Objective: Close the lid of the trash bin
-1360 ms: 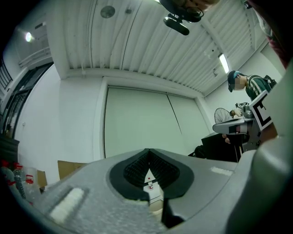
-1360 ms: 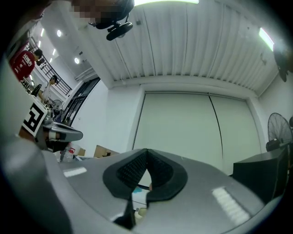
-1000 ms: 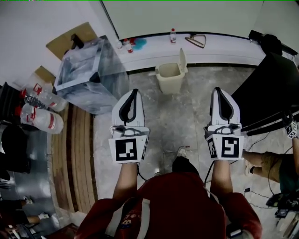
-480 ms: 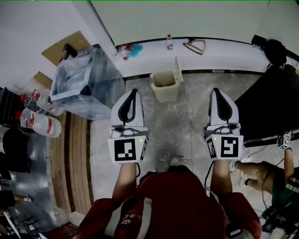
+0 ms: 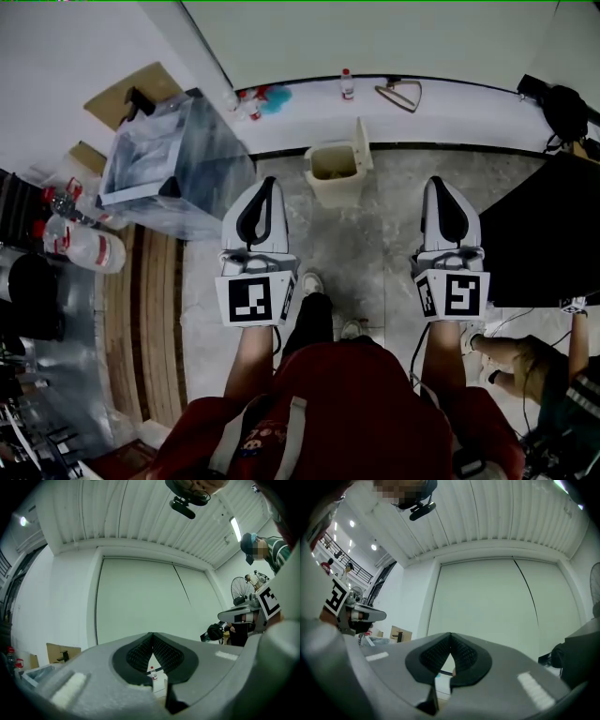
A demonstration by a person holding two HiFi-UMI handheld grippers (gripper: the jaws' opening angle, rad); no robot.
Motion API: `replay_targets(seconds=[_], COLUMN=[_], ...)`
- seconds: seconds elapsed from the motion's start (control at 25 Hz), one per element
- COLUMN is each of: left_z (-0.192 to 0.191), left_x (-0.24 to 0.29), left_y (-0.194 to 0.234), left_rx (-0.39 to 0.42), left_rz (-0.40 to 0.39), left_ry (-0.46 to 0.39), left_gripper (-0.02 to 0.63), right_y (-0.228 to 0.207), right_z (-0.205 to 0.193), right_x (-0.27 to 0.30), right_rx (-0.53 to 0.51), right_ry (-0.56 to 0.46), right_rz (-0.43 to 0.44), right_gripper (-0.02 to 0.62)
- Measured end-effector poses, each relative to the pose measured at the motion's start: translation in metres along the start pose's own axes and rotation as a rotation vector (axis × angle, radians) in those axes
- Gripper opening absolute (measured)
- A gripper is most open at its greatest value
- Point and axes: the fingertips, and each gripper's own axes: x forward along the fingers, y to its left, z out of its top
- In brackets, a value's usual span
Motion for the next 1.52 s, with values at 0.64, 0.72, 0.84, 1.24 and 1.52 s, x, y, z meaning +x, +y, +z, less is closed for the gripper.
replay_targets(seconds=[0.64,0.72,0.84,1.24,1.52], left_z=[-0.052,-0.061,-0.076,-0.131,-0.176], left_x=[0.120,0.137,0.160,0.229,0.252], left_y=[0.092,0.108,0.131,0.183,0.194], left_rx=[-0.052,-0.062,-0.072,-0.119,-0.150], left_rz=[-0.011,-0.015,-0.024,-0.053,-0.056], left_ry=[0.003,0.008,0.017,0.045,0.086], left_gripper=[0.005,0.004,0.005,0.004,0.005], right_y=[0.013,0.018,0.026,0.044,0.047], right_z=[-0.036,-0.043,-0.057,-0.105,-0.147], right_x=[0.151,0.174,0.205,0.295,0.324], right_rx=[-0.053,-0.058,-0.060,-0.063,-0.045], right_ry=[0.049,0.063,0.091,0.169,0.231], right_rz=[-0.001,-0.004,-0.008,-0.008,-0.012], right_gripper=[0.000,0.000,0.000,0.000,0.000])
